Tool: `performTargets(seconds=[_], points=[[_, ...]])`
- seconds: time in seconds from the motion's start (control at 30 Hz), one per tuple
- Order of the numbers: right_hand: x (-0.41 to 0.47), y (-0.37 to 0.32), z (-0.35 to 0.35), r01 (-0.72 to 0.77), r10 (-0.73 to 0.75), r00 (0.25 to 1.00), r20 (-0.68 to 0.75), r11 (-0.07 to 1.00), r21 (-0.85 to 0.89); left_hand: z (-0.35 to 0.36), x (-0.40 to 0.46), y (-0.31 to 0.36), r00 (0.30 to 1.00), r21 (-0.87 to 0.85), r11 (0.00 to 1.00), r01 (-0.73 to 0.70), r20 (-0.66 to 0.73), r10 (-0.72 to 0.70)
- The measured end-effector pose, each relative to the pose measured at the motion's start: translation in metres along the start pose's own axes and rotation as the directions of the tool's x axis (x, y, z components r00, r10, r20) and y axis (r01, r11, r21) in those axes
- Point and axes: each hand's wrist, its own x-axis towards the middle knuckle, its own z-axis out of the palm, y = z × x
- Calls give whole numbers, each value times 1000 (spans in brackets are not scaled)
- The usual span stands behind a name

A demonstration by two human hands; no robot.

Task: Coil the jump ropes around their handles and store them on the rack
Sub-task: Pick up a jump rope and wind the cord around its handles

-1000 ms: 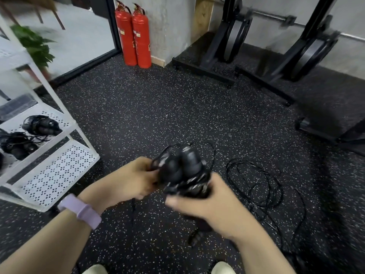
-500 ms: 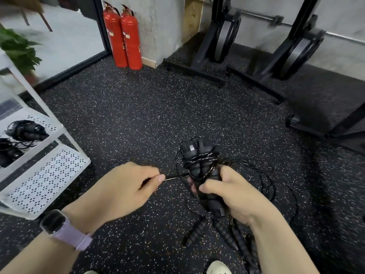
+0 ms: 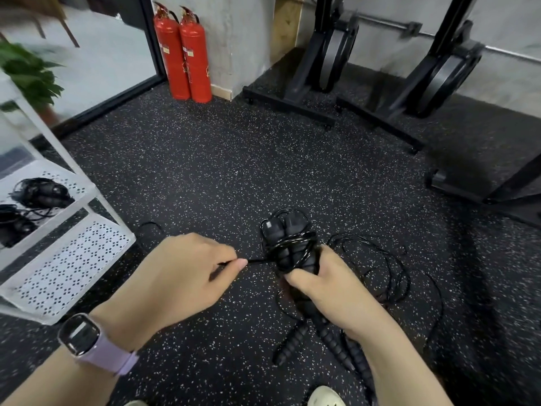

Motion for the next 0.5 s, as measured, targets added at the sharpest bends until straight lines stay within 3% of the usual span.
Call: performTargets(seconds=[0.13, 0.3, 0.4, 0.5], points=[[5, -3, 6, 52, -52, 990, -130, 999, -4, -3, 1, 9, 1000, 18, 1000, -16, -25, 17], [7, -7, 19, 96, -119, 988, -98, 971, -220, -4, 0, 16, 999, 41, 998, -39, -30, 40], [9, -7, 27, 128, -180, 982, -60, 862, -490, -5, 0, 15, 997, 71, 995, -73, -7, 74], [9, -8, 38, 229, -246, 967, 60, 747, -624, -4, 0, 13, 997, 94, 993, -75, 25, 72]])
